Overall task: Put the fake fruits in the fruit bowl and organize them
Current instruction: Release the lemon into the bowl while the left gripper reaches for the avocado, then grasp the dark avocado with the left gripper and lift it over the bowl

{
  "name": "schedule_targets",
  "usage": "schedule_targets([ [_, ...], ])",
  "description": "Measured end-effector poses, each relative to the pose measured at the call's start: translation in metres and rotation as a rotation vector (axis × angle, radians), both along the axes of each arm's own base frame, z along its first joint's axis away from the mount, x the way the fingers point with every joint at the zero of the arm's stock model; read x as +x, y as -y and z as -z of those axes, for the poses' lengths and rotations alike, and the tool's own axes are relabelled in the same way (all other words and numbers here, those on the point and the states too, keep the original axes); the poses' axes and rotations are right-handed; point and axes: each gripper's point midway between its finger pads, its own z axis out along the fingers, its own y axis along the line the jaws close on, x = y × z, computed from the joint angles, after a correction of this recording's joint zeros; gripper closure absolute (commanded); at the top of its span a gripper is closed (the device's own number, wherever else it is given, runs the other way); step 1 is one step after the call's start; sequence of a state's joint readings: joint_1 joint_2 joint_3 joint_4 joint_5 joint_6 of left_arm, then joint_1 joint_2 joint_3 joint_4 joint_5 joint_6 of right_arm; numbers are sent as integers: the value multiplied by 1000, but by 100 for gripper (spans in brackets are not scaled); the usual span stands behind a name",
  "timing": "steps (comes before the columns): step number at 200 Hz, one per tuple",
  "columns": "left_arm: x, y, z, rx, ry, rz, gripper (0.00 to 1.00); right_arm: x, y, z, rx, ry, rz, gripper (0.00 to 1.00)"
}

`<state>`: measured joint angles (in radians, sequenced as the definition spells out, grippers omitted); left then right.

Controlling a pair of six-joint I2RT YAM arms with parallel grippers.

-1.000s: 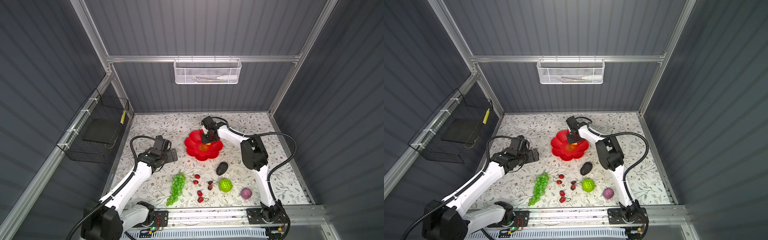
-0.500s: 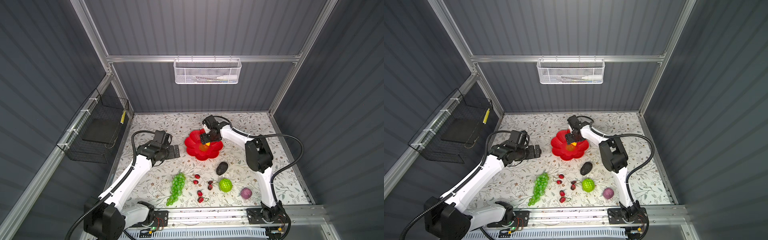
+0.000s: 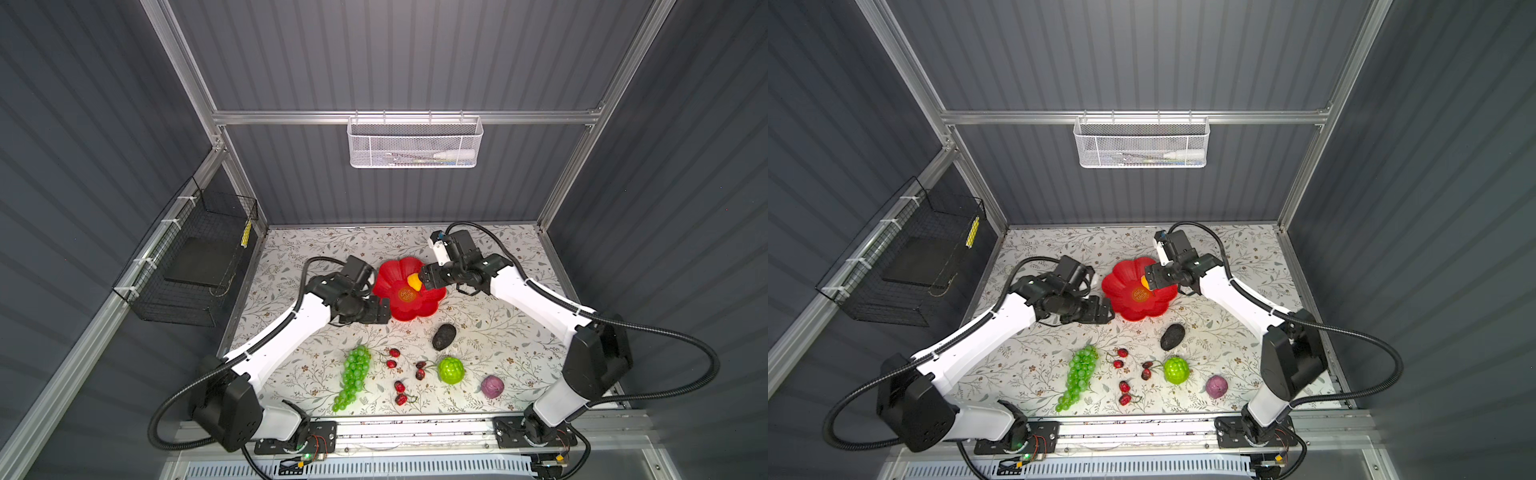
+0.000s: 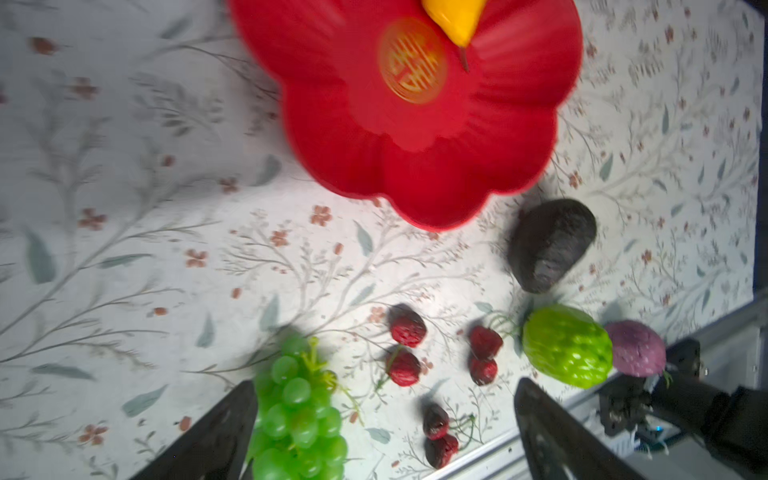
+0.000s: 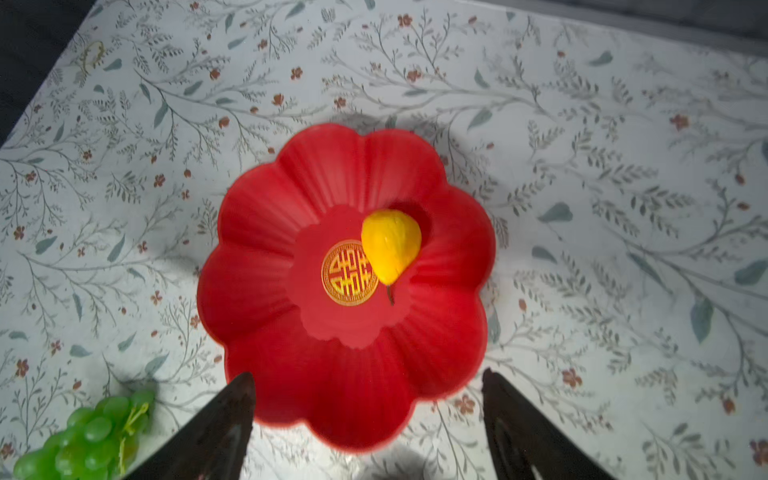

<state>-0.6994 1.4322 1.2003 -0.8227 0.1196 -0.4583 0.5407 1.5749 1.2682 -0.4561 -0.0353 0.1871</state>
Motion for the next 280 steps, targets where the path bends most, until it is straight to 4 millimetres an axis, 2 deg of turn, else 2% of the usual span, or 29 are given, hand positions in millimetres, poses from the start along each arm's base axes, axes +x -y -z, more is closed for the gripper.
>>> schedule_targets([
  [29, -41, 54, 17, 48, -37, 167, 3, -29, 44, 18, 11, -38, 85, 13],
  [55, -59, 102, 35, 113, -37, 273, 3, -53, 81, 30, 39, -51, 177, 12],
  [79, -55, 139, 51, 149, -12, 312, 5, -72, 112, 39, 88, -60, 264, 12],
  [99, -43, 153, 65, 180, -1, 315, 7, -84, 137, 38, 124, -42, 339, 12],
  [121, -27, 169, 79, 211, 19, 319, 9, -90, 149, 32, 154, -12, 375, 12],
  [145, -12, 177, 92, 241, 40, 314, 9, -92, 155, 29, 173, -2, 390, 12],
  [196, 5, 174, 109, 239, 15, 284, 21, -96, 152, 38, 203, -38, 383, 13],
  [247, 7, 180, 123, 217, -12, 291, 37, -94, 147, 43, 215, -59, 370, 13],
  [280, 6, 183, 126, 204, -19, 299, 56, -94, 147, 45, 216, -63, 368, 13],
])
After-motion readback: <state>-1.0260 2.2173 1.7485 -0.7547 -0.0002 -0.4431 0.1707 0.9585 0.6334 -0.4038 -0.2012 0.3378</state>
